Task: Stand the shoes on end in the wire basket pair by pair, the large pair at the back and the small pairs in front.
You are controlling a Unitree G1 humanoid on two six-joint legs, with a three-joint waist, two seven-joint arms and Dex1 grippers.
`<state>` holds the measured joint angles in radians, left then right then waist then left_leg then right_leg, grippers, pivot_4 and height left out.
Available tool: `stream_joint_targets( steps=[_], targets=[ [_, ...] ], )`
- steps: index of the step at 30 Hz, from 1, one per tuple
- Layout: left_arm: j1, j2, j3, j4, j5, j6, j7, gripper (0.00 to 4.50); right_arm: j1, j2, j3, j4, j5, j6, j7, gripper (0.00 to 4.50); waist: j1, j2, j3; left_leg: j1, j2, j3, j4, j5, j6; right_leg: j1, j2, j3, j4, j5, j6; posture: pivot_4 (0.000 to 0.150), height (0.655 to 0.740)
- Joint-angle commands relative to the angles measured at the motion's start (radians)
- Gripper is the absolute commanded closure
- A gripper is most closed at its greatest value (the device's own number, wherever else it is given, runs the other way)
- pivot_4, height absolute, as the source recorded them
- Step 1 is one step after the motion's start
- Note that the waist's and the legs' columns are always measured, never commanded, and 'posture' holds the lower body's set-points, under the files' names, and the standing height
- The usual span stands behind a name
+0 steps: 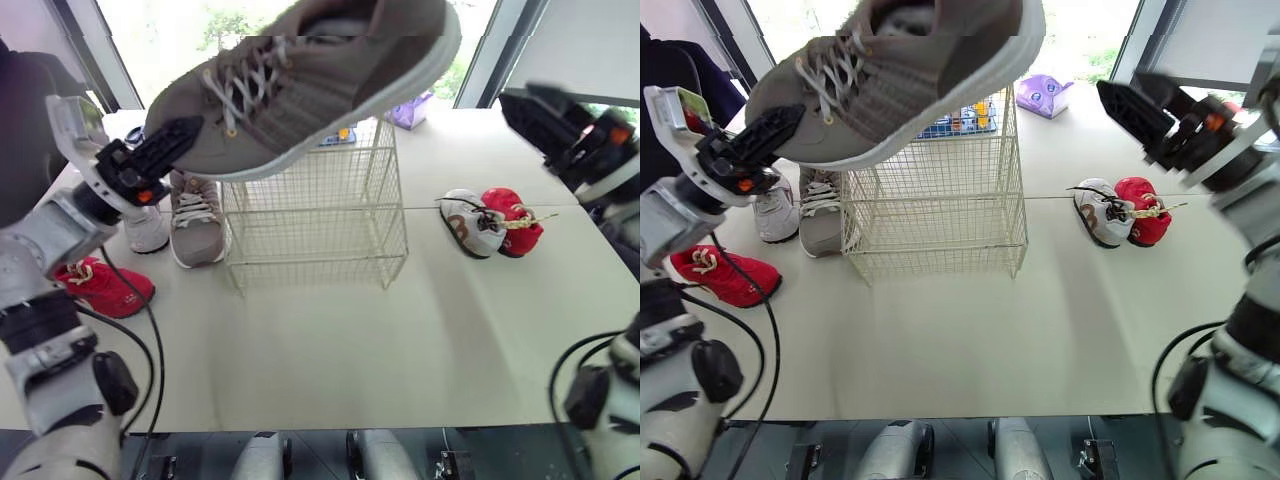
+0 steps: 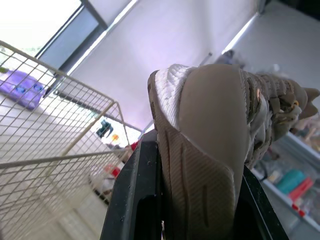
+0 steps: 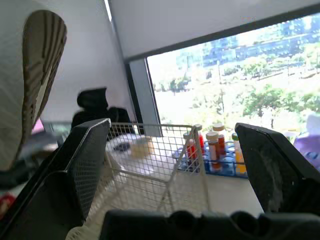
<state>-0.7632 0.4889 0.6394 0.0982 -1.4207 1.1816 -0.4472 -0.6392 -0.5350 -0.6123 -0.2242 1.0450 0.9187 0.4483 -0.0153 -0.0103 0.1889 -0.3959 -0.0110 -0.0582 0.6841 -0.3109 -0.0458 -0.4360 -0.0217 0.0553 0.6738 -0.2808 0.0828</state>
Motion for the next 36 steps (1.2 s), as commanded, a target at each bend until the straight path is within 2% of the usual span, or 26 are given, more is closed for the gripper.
stream_joint_targets(
  steps=[1, 3, 5, 9, 16, 23, 26, 30, 31, 34, 35, 36],
  targets=[
    [-0.007, -0.106, 0.006, -0.130, -0.076, -0.138, 0.131, 3.99, 0.030, 0.196, 0.071, -0.196, 0.154, -0.045, -0.198, 0.06, -0.002, 0.000, 0.000, 0.001, 0.000, 0.000, 0.000, 0.000, 0.000, -0.001, 0.000, 0.000, 0.002, 0.000, 0.000, 0.150, 0.7400],
    [-0.008, -0.199, -0.032, -0.182, -0.066, -0.204, 0.193, 3.99, -0.006, 0.356, 0.187, -0.249, 0.188, -0.088, -0.289, 0.06, -0.008, 0.000, 0.000, 0.001, 0.000, 0.001, 0.001, 0.000, 0.001, -0.003, 0.000, 0.000, 0.008, 0.000, 0.000, 0.150, 0.7400],
    [-0.003, -0.249, -0.064, -0.222, -0.057, -0.244, 0.226, 3.99, -0.039, 0.420, 0.242, -0.266, 0.203, -0.105, -0.330, 0.06, -0.012, 0.000, 0.000, 0.003, 0.000, 0.002, 0.001, 0.001, -0.001, -0.004, 0.001, 0.000, 0.010, 0.002, -0.003, 0.150, 0.7400],
    [0.006, -0.280, -0.094, -0.239, -0.076, -0.297, 0.260, 3.99, -0.059, 0.412, 0.297, -0.247, 0.178, -0.139, -0.338, 0.06, -0.002, -0.001, -0.001, 0.003, 0.001, 0.000, 0.001, 0.003, -0.002, -0.003, 0.002, -0.002, 0.010, 0.004, -0.005, 0.150, 0.7400],
    [0.068, -0.222, -0.165, -0.258, -0.091, -0.273, 0.229, 3.99, -0.122, 0.396, 0.351, -0.164, 0.123, -0.223, -0.295, 0.06, -0.006, -0.001, -0.001, 0.004, 0.001, 0.000, 0.001, 0.004, -0.002, -0.001, 0.004, -0.003, 0.009, 0.004, -0.005, 0.150, 0.7400],
    [0.155, -0.222, -0.233, -0.300, -0.094, -0.286, 0.228, 3.99, -0.147, 0.390, 0.373, -0.108, 0.053, -0.290, -0.267, 0.06, -0.005, -0.001, -0.001, 0.004, 0.002, 0.000, 0.001, 0.004, -0.002, -0.001, 0.005, -0.003, 0.009, 0.004, -0.005, 0.150, 0.7400],
    [0.165, -0.221, -0.244, -0.300, -0.090, -0.306, 0.232, 3.99, -0.146, 0.389, 0.375, -0.117, 0.058, -0.296, -0.259, 0.85, -0.004, -0.001, -0.001, 0.004, 0.002, 0.000, 0.001, 0.004, -0.002, -0.001, 0.005, -0.003, 0.009, 0.004, -0.005, 0.150, 0.7400],
    [0.172, -0.201, -0.245, -0.285, -0.084, -0.323, 0.226, 3.99, -0.140, 0.364, 0.372, -0.131, 0.067, -0.290, -0.251, 2.58, -0.004, -0.001, -0.001, 0.004, 0.002, 0.000, 0.001, 0.004, -0.002, -0.001, 0.005, -0.003, 0.009, 0.004, -0.005, 0.150, 0.7400],
    [0.174, -0.197, -0.246, -0.282, -0.085, -0.324, 0.223, 3.99, -0.142, 0.355, 0.372, -0.132, 0.069, -0.286, -0.248, 2.73, -0.004, -0.001, -0.001, 0.004, 0.002, 0.000, 0.001, 0.004, -0.002, -0.001, 0.005, -0.003, 0.009, 0.004, -0.005, 0.150, 0.7400],
    [0.177, -0.169, -0.259, -0.276, -0.083, -0.306, 0.215, 3.99, -0.164, 0.310, 0.379, -0.126, 0.077, -0.263, -0.229, 2.75, -0.004, -0.001, -0.001, 0.004, 0.002, 0.000, 0.001, 0.004, -0.002, -0.001, 0.005, -0.003, 0.009, 0.004, -0.005, 0.150, 0.7400],
    [0.178, -0.156, -0.266, -0.275, -0.078, -0.300, 0.205, 2.95, -0.172, 0.294, 0.383, -0.123, 0.077, -0.257, -0.215, 2.75, -0.005, -0.001, -0.001, 0.004, 0.002, 0.000, 0.001, 0.003, -0.002, -0.001, 0.005, -0.003, 0.009, 0.004, -0.005, 0.150, 0.7400],
    [0.179, -0.122, -0.268, -0.274, -0.049, -0.297, 0.191, 2.50, -0.208, 0.246, 0.382, -0.097, 0.067, -0.250, -0.163, 2.75, -0.006, 0.000, 0.000, 0.004, 0.002, 0.000, 0.001, 0.003, -0.002, -0.001, 0.005, -0.003, 0.009, 0.004, -0.005, 0.150, 0.7400]
  ],
)
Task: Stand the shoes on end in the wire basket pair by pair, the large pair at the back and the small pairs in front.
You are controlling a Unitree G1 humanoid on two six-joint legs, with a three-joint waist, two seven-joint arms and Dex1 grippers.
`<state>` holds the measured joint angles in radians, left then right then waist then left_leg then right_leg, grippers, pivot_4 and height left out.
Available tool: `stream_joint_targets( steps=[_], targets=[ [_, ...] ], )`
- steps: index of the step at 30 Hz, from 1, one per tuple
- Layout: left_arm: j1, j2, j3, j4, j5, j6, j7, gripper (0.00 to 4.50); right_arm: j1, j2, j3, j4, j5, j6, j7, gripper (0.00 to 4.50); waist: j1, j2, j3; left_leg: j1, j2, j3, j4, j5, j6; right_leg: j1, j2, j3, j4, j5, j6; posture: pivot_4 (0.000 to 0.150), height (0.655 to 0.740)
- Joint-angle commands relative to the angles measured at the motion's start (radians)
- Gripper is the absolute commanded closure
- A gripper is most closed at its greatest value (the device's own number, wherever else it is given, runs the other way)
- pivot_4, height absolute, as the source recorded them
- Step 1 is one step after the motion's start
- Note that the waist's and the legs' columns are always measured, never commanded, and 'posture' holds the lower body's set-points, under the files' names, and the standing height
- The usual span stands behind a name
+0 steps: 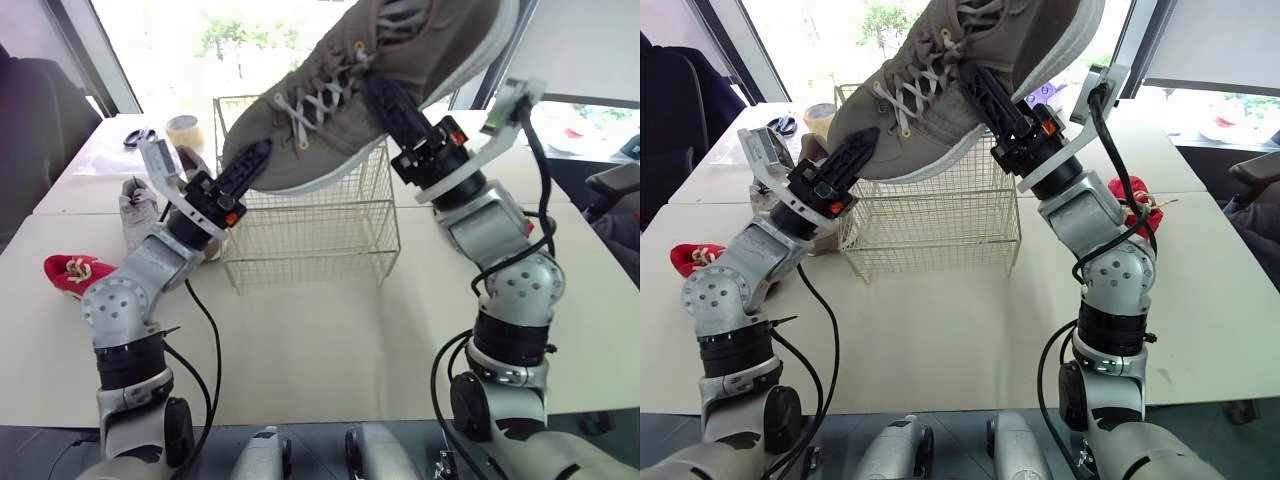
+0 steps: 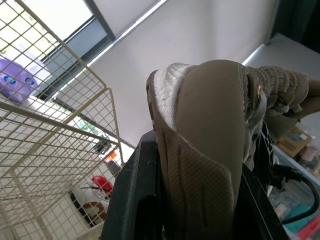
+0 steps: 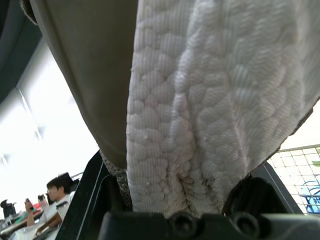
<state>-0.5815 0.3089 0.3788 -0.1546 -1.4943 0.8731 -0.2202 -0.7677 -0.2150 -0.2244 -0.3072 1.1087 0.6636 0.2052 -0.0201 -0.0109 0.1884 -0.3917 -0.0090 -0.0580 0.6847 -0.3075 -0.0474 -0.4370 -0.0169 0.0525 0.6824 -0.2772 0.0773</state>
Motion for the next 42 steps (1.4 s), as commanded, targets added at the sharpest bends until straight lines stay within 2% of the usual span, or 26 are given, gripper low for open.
stream_joint_targets(
  steps=[1, 3, 4, 7, 12, 14, 16, 19, 23, 27, 34, 36, 40, 42],
  targets=[
    [-0.001, 0.083, -0.009, -0.020, 0.045, 0.011, -0.045, 1.97, -0.106, -0.110, -0.006, 0.006, -0.005, 0.011, 0.119, 2.75, -0.002, 0.000, 0.000, 0.000, 0.000, 0.000, 0.000, 0.000, 0.000, 0.000, 0.000, 0.000, 0.000, 0.000, 0.000, 0.150, 0.7400],
    [0.012, 0.174, -0.021, -0.027, 0.114, 0.025, -0.099, 0.98, -0.180, -0.212, -0.003, 0.091, -0.055, 0.003, 0.238, 2.75, -0.005, 0.001, 0.001, 0.000, 0.000, 0.000, 0.000, 0.000, 0.000, 0.000, 0.001, 0.000, 0.000, 0.000, 0.000, 0.150, 0.7400],
    [0.035, 0.249, -0.029, -0.065, 0.163, 0.033, -0.149, 0.51, -0.253, -0.284, 0.012, 0.198, -0.120, -0.039, 0.346, 2.75, -0.007, 0.001, 0.001, 0.000, 0.001, 0.000, -0.001, 0.000, 0.000, 0.000, 0.002, 0.000, -0.001, 0.000, -0.001, 0.150, 0.7400],
    [0.080, 0.389, -0.030, -0.170, 0.228, 0.033, -0.222, 0.51, -0.440, -0.410, 0.072, 0.492, -0.295, -0.190, 0.610, 2.75, -0.020, 0.001, 0.002, 0.000, 0.001, 0.001, -0.002, 0.000, 0.000, 0.000, 0.004, 0.000, -0.002, 0.000, -0.001, 0.150, 0.7400],
    [0.143, 0.466, 0.003, -0.313, 0.211, 0.037, -0.203, 0.51, -0.640, -0.431, 0.144, 0.844, -0.484, -0.389, 0.887, 2.75, -0.028, 0.001, 0.002, 0.001, 0.003, 0.000, -0.003, -0.001, 0.003, 0.003, 0.003, 0.000, -0.009, 0.000, -0.001, 0.150, 0.7400],
    [0.215, 0.497, 0.044, -0.407, 0.140, 0.054, -0.157, 0.51, -0.722, -0.416, 0.178, 0.997, -0.562, -0.483, 0.990, 2.75, -0.034, 0.001, 0.002, 0.001, 0.003, 0.002, -0.004, -0.002, 0.003, 0.003, 0.002, 0.000, -0.011, 0.001, -0.001, 0.150, 0.7400],
    [0.359, 0.556, 0.121, -0.522, -0.005, 0.086, -0.102, 0.51, -0.802, -0.392, 0.230, 1.184, -0.669, -0.627, 1.098, 2.75, -0.044, 0.001, 0.003, 0.000, 0.003, 0.003, -0.006, -0.002, 0.004, 0.001, 0.001, 0.002, -0.011, 0.001, -0.001, 0.150, 0.7400],
    [0.453, 0.605, 0.174, -0.543, -0.080, 0.063, -0.067, 0.51, -0.866, -0.357, 0.252, 1.349, -0.763, -0.775, 1.151, 2.75, -0.044, 0.002, 0.003, -0.001, 0.003, 0.003, -0.008, -0.002, 0.003, 0.000, 0.000, 0.003, -0.013, 0.001, -0.001, 0.150, 0.7400],
    [0.470, 0.613, 0.176, -0.530, -0.116, 0.013, -0.015, 0.51, -0.911, -0.326, 0.244, 1.467, -0.843, -0.891, 1.171, 2.75, -0.033, 0.002, 0.003, 0.000, 0.003, 0.001, -0.007, -0.001, 0.002, 0.002, 0.000, 0.000, -0.013, 0.002, -0.003, 0.150, 0.7400],
    [0.502, 0.613, 0.170, -0.547, -0.141, -0.016, 0.014, 0.51, -0.924, -0.314, 0.234, 1.511, -0.896, -0.949, 1.190, 2.75, -0.021, 0.002, 0.003, 0.000, 0.003, 0.001, -0.006, -0.001, 0.002, 0.003, 0.000, 0.000, -0.014, 0.002, -0.003, 0.150, 0.7400],
    [0.517, 0.632, 0.150, -0.520, -0.124, -0.033, -0.004, 0.51, -0.873, -0.259, 0.259, 1.567, -0.995, -0.987, 1.226, 2.75, -0.024, 0.002, 0.003, 0.000, 0.003, 0.001, -0.007, 0.000, -0.002, 0.003, 0.000, 0.000, -0.015, 0.002, -0.003, 0.150, 0.7400],
    [0.513, 0.632, 0.135, -0.521, -0.122, -0.040, 0.001, 0.45, -0.866, -0.253, 0.250, 1.585, -1.013, -0.969, 1.199, 1.74, -0.022, 0.002, 0.003, 0.000, 0.003, 0.000, -0.007, 0.000, -0.001, 0.003, 0.001, 0.000, -0.015, 0.002, -0.003, 0.150, 0.7400],
    [0.512, 0.634, 0.119, -0.529, -0.126, -0.048, 0.013, 0.45, -0.853, -0.259, 0.222, 1.609, -1.040, -0.947, 1.095, 0.05, -0.023, 0.002, 0.003, 0.000, 0.003, 0.000, -0.007, 0.001, -0.002, 0.003, 0.000, 0.000, -0.014, 0.002, -0.003, 0.150, 0.7400],
    [0.515, 0.638, 0.117, -0.529, -0.129, -0.052, 0.016, 0.45, -0.851, -0.266, 0.211, 1.612, -1.046, -0.939, 1.071, 0.05, -0.024, 0.003, 0.003, 0.000, 0.003, 0.000, -0.007, 0.001, -0.003, 0.003, 0.000, 0.000, -0.014, 0.002, -0.003, 0.150, 0.7400]
  ],
)
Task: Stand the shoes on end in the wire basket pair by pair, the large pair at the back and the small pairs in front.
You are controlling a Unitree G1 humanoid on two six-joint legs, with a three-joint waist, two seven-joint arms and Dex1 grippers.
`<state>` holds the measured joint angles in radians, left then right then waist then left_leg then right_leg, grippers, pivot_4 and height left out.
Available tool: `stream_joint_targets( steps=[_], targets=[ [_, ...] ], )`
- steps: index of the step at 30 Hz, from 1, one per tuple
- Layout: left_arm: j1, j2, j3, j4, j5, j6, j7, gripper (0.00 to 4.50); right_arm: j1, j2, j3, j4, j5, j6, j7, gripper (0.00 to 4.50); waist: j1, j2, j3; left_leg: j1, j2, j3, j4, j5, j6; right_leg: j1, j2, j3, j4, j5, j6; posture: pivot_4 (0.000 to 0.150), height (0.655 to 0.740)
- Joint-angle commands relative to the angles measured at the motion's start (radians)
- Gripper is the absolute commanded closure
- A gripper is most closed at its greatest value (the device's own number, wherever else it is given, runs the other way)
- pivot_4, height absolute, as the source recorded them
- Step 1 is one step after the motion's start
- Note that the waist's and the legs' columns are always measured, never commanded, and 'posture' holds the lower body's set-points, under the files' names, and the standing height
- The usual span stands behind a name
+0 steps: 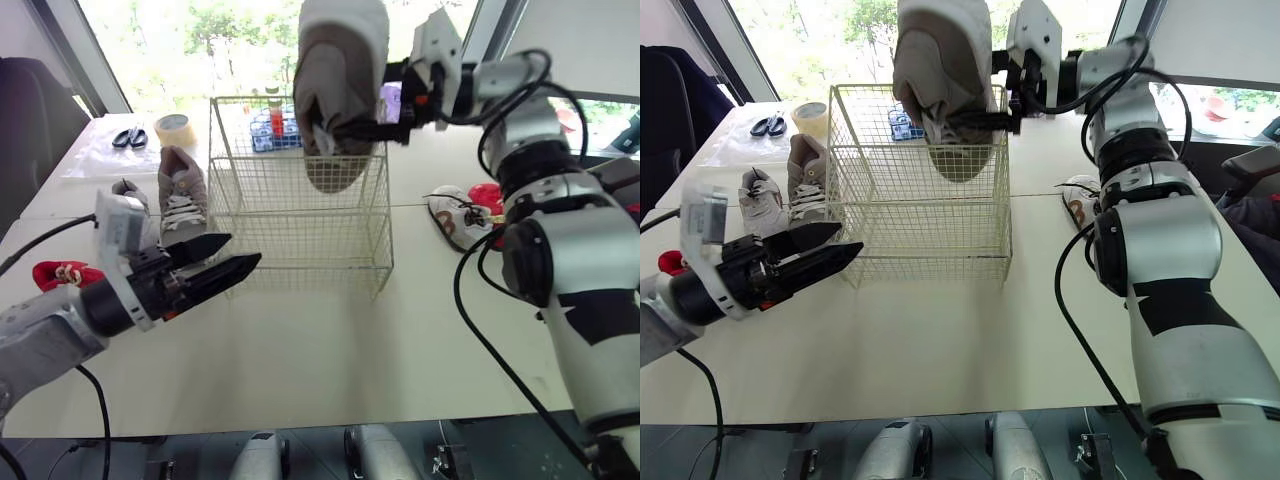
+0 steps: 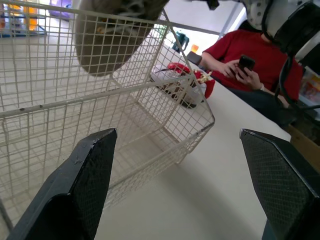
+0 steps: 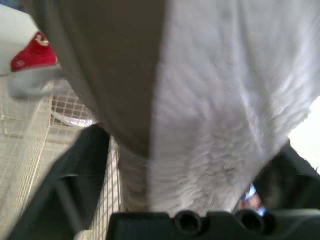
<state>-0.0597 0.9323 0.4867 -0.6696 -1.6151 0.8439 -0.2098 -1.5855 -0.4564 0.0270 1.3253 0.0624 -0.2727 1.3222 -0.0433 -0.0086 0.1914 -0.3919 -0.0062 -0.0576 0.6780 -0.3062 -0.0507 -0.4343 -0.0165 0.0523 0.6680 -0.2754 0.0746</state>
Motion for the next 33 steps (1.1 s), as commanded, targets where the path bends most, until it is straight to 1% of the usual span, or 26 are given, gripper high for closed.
stream_joint_targets(
  steps=[1, 6, 9, 13, 18, 22, 23, 26, 27, 29, 31, 33],
  targets=[
    [-0.006, 0.015, 0.009, -0.014, -0.009, -0.025, 0.006, 0.45, -0.033, -0.026, -0.046, -0.020, 0.001, 0.004, -0.052, 0.05, 0.000, 0.000, 0.000, 0.000, 0.000, 0.000, 0.000, 0.000, 0.000, 0.000, 0.000, 0.000, 0.000, 0.000, 0.000, 0.150, 0.7400],
    [-0.021, 0.016, -0.012, -0.003, -0.006, -0.028, 0.003, 0.45, -0.041, -0.066, -0.073, -0.027, -0.004, -0.003, -0.087, 0.05, -0.001, 0.000, 0.000, 0.000, 0.000, 0.000, 0.000, 0.000, 0.000, 0.000, 0.001, 0.000, 0.000, 0.000, 0.000, 0.150, 0.7400],
    [-0.034, 0.013, -0.033, 0.005, 0.000, -0.025, -0.002, 0.45, -0.050, -0.096, -0.093, -0.033, 0.003, 0.013, -0.065, 0.05, 0.000, 0.000, 0.000, 0.000, 0.000, 0.000, 0.000, -0.001, 0.001, 0.000, 0.001, 0.000, 0.000, 0.000, 0.000, 0.150, 0.7400],
    [-0.041, 0.021, -0.041, 0.027, 0.003, -0.017, -0.024, 0.45, -0.055, -0.131, -0.106, -0.056, 0.009, 0.031, 0.012, 0.05, -0.001, 0.000, 0.000, 0.000, 0.000, 0.000, 0.001, -0.002, 0.003, 0.000, 0.001, 0.000, 0.001, 0.000, 0.000, 0.150, 0.7400],
    [-0.071, 0.031, -0.049, 0.075, 0.013, -0.012, -0.049, 0.45, -0.028, -0.167, -0.124, -0.154, 0.048, 0.087, 0.125, 0.05, -0.001, 0.000, 0.000, 0.001, 0.000, 0.000, 0.001, -0.002, 0.004, 0.000, 0.001, 0.000, 0.002, 0.000, 0.000, 0.150, 0.7400],
    [-0.123, 0.043, -0.050, 0.129, 0.005, -0.005, -0.063, 0.45, -0.011, -0.203, -0.138, -0.213, 0.059, 0.106, 0.109, 0.05, 0.002, 0.000, 0.000, 0.001, 0.000, 0.000, 0.001, -0.002, 0.004, 0.000, 0.001, 0.000, 0.002, 0.000, 0.000, 0.150, 0.7400],
    [-0.146, 0.046, -0.055, 0.152, 0.015, -0.005, -0.068, 0.22, -0.004, -0.213, -0.137, -0.229, 0.058, 0.110, 0.105, 0.01, 0.002, 0.000, 0.000, 0.001, 0.000, 0.000, 0.001, -0.002, 0.004, 0.000, 0.001, 0.000, 0.002, 0.000, 0.000, 0.150, 0.7400],
    [-0.200, 0.048, -0.061, 0.203, 0.029, -0.005, -0.074, 0.22, 0.016, -0.230, -0.130, -0.290, 0.062, 0.139, 0.093, 0.01, 0.001, 0.000, 0.000, 0.001, 0.000, 0.000, 0.002, -0.002, 0.004, 0.001, 0.001, 0.000, 0.002, 0.000, 0.000, 0.150, 0.7400],
    [-0.221, 0.052, -0.060, 0.220, 0.043, -0.007, -0.073, 0.22, 0.028, -0.232, -0.132, -0.345, 0.075, 0.177, 0.089, 0.01, 0.000, 0.000, 0.000, 0.001, 0.000, 0.001, 0.002, -0.002, 0.004, 0.001, 0.001, 0.000, 0.003, 0.000, 0.000, 0.150, 0.7400],
    [-0.261, 0.069, -0.048, 0.264, 0.067, -0.005, -0.070, 0.22, 0.090, -0.240, -0.137, -0.554, 0.143, 0.368, 0.107, 0.01, -0.001, 0.000, 0.000, 0.001, 0.000, 0.001, 0.002, -0.002, 0.004, 0.000, 0.001, 0.000, 0.003, 0.000, 0.000, 0.150, 0.7400],
    [-0.307, 0.125, -0.046, 0.329, 0.184, -0.004, -0.034, 0.22, 0.257, -0.281, -0.133, -0.984, 0.347, 0.746, 0.121, 0.01, 0.002, 0.000, 0.000, 0.001, 0.001, 0.000, 0.001, -0.002, 0.004, 0.000, 0.001, 0.000, 0.004, 0.000, 0.000, 0.150, 0.7400],
    [-0.340, 0.147, -0.043, 0.388, 0.227, 0.008, -0.023, 0.22, 0.382, -0.307, -0.150, -1.260, 0.511, 1.001, 0.081, 0.01, 0.006, 0.001, -0.001, -0.001, 0.002, -0.003, 0.001, -0.002, 0.004, 0.000, 0.002, -0.002, 0.003, 0.000, 0.000, 0.150, 0.7400]
  ],
)
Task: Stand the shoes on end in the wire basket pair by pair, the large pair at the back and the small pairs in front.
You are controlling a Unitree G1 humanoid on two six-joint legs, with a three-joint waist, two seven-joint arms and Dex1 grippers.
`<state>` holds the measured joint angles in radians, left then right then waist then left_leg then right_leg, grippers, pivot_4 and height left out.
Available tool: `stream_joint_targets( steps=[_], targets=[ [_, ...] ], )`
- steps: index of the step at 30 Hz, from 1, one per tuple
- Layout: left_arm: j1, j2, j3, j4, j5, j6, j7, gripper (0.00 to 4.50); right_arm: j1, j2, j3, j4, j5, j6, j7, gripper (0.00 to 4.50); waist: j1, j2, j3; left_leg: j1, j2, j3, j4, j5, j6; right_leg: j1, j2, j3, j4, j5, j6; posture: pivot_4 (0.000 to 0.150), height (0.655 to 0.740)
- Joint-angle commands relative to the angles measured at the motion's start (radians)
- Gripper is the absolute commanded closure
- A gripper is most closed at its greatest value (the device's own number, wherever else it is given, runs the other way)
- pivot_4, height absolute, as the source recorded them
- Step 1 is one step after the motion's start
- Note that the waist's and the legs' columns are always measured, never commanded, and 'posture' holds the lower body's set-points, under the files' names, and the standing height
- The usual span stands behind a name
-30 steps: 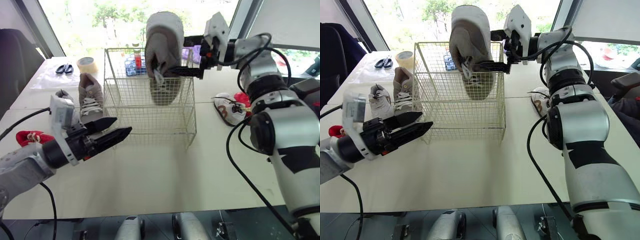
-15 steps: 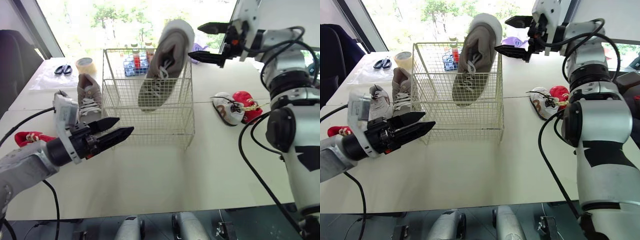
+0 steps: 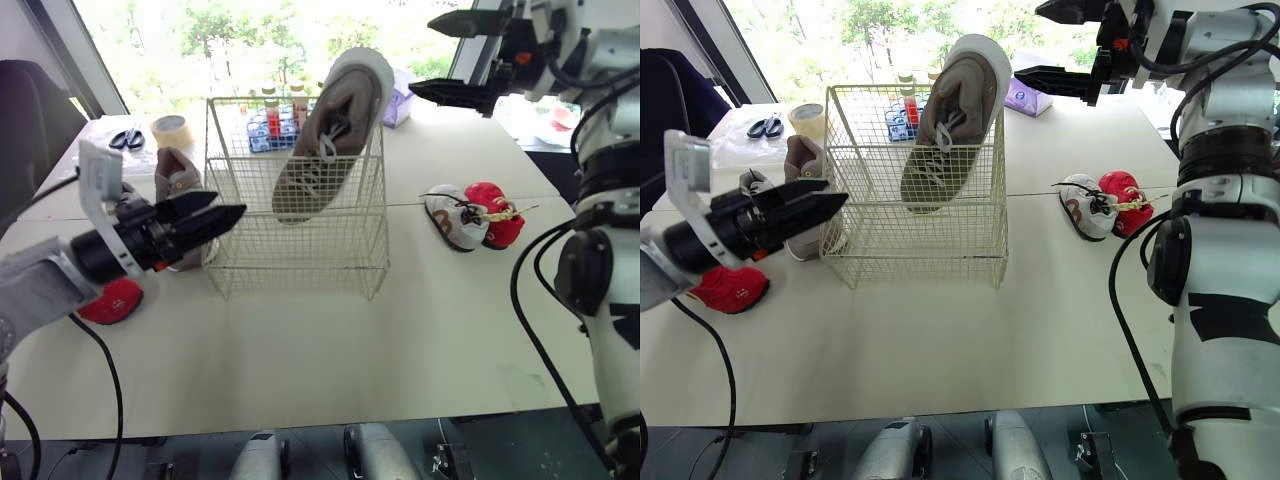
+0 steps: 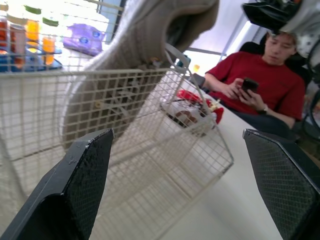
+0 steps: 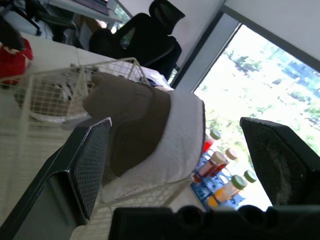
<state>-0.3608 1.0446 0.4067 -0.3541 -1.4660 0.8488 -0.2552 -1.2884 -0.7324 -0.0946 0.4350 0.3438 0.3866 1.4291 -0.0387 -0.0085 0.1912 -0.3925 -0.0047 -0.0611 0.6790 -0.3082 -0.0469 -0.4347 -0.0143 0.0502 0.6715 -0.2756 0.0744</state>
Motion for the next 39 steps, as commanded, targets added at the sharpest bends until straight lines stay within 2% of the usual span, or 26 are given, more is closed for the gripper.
stream_joint_targets(
  steps=[1, 4, 8, 10, 13, 15, 17, 20, 22, 24, 27, 30, 33, 35, 39],
  targets=[
    [-0.058, 0.035, 0.043, 0.115, 0.067, 0.016, 0.030, 0.22, 0.132, -0.031, -0.047, -0.458, 0.311, 0.449, -0.067, 0.01, 0.002, 0.002, -0.001, 0.000, 0.000, 0.000, 0.000, 0.000, 0.000, 0.000, 0.000, 0.000, 0.000, 0.000, 0.000, 0.150, 0.7400],
    [-0.133, 0.070, 0.014, 0.290, 0.138, 0.078, 0.061, 0.22, 0.280, -0.012, -0.055, -0.685, 0.471, 0.645, -0.177, 0.01, -0.001, 0.001, -0.001, 0.000, -0.001, 0.001, 0.002, 0.000, 0.001, 0.001, -0.001, 0.000, 0.001, 0.000, 0.000, 0.150, 0.7400],
    [-0.342, 0.103, -0.229, 0.609, 0.494, 0.087, 0.057, 0.22, 0.372, -0.050, 0.068, -0.843, 0.441, 0.646, -0.212, 0.01, 0.000, 0.001, -0.001, 0.004, -0.001, 0.000, 0.004, 0.000, 0.001, 0.005, 0.001, -0.002, 0.001, 0.000, 0.000, 0.150, 0.7400],
    [-0.480, 0.073, -0.312, 0.769, 0.610, 0.095, 0.011, 0.22, 0.354, -0.058, 0.092, -0.840, 0.436, 0.630, -0.209, 0.01, 0.001, 0.000, -0.001, 0.005, -0.005, 0.001, 0.004, 0.000, 0.002, 0.005, 0.002, -0.002, 0.003, 0.000, 0.000, 0.150, 0.7400],
    [-0.608, 0.039, -0.376, 0.905, 0.722, 0.098, -0.091, 0.22, 0.327, -0.071, 0.126, -0.825, 0.394, 0.582, -0.218, 0.01, 0.003, -0.002, -0.001, 0.004, -0.006, 0.001, 0.005, 0.001, 0.002, 0.005, 0.001, -0.003, 0.003, 0.001, 0.002, 0.150, 0.7400],
    [-0.678, 0.009, -0.403, 0.996, 0.806, 0.061, -0.139, 0.22, 0.295, -0.054, 0.164, -0.779, 0.307, 0.564, -0.315, 0.01, 0.001, -0.002, -0.001, 0.003, -0.005, 0.001, 0.005, 0.001, 0.002, 0.005, 0.001, -0.003, 0.002, 0.001, 0.002, 0.150, 0.7400],
    [-0.708, -0.019, -0.396, 1.015, 0.842, 0.047, -0.195, 0.22, 0.255, 0.015, 0.150, -0.715, 0.258, 0.634, -0.493, 0.01, -0.005, -0.002, -0.001, 0.002, -0.004, 0.001, 0.005, 0.001, 0.002, 0.004, 0.000, -0.002, 0.001, 0.001, 0.002, 0.150, 0.7400],
    [-0.644, -0.021, -0.351, 0.874, 0.826, 0.021, -0.332, 0.22, 0.244, 0.095, 0.092, -0.693, 0.173, 0.714, -0.742, 0.01, -0.006, -0.003, -0.002, 0.000, -0.003, 0.004, 0.005, 0.002, 0.000, -0.002, -0.002, 0.000, 0.005, 0.002, 0.002, 0.150, 0.7400],
    [-0.554, 0.000, -0.281, 0.740, 0.786, -0.008, -0.432, 0.22, 0.264, 0.108, 0.049, -0.740, 0.140, 0.736, -0.840, 0.01, -0.005, -0.003, -0.002, -0.009, -0.003, 0.004, 0.005, 0.007, -0.009, -0.013, -0.004, 0.001, 0.010, 0.002, 0.002, 0.150, 0.7400],
    [-0.453, 0.011, -0.161, 0.594, 0.695, 0.028, -0.508, 0.22, 0.290, 0.125, 0.006, -0.786, 0.109, 0.768, -0.939, 0.01, -0.005, -0.003, -0.002, -0.020, -0.003, 0.004, 0.005, 0.008, -0.011, -0.027, -0.005, 0.001, 0.013, 0.002, 0.001, 0.150, 0.7400],
    [-0.343, 0.010, -0.013, 0.412, 0.538, 0.137, -0.573, 0.22, 0.327, 0.179, -0.057, -0.843, 0.087, 0.824, -1.063, 0.01, -0.005, -0.004, -0.002, -0.028, -0.003, 0.003, 0.006, 0.008, -0.011, -0.034, -0.005, 0.001, 0.014, 0.002, 0.001, 0.150, 0.7400],
    [-0.302, -0.020, 0.046, 0.287, 0.402, 0.252, -0.562, 0.22, 0.327, 0.326, -0.116, -0.882, 0.068, 0.833, -1.207, 0.01, -0.007, -0.004, -0.002, -0.028, -0.003, 0.004, 0.006, 0.009, -0.010, -0.033, -0.005, 0.001, 0.014, 0.002, 0.001, 0.150, 0.7400],
    [-0.301, -0.079, 0.021, 0.199, 0.348, 0.286, -0.510, 0.22, 0.291, 0.467, -0.123, -0.904, 0.068, 0.817, -1.296, 0.01, -0.006, -0.004, -0.002, -0.022, -0.004, 0.004, 0.006, 0.009, -0.006, -0.028, -0.005, 0.001, 0.015, 0.003, 0.000, 0.150, 0.7400],
    [-0.320, -0.120, 0.006, 0.175, 0.331, 0.293, -0.467, 0.22, 0.292, 0.498, -0.095, -0.912, 0.066, 0.819, -1.309, 0.01, -0.004, -0.004, -0.002, -0.015, -0.004, 0.004, 0.005, 0.009, -0.004, -0.022, -0.005, 0.001, 0.017, 0.004, -0.001, 0.150, 0.7400],
    [-0.349, -0.176, -0.007, 0.163, 0.315, 0.292, -0.412, 0.22, 0.291, 0.520, -0.057, -0.841, 0.014, 0.742, -1.351, 0.01, -0.005, -0.004, -0.003, -0.014, -0.004, 0.002, 0.006, 0.012, -0.003, -0.019, -0.004, -0.001, 0.015, 0.008, -0.001, 0.150, 0.7400]
  ],
)
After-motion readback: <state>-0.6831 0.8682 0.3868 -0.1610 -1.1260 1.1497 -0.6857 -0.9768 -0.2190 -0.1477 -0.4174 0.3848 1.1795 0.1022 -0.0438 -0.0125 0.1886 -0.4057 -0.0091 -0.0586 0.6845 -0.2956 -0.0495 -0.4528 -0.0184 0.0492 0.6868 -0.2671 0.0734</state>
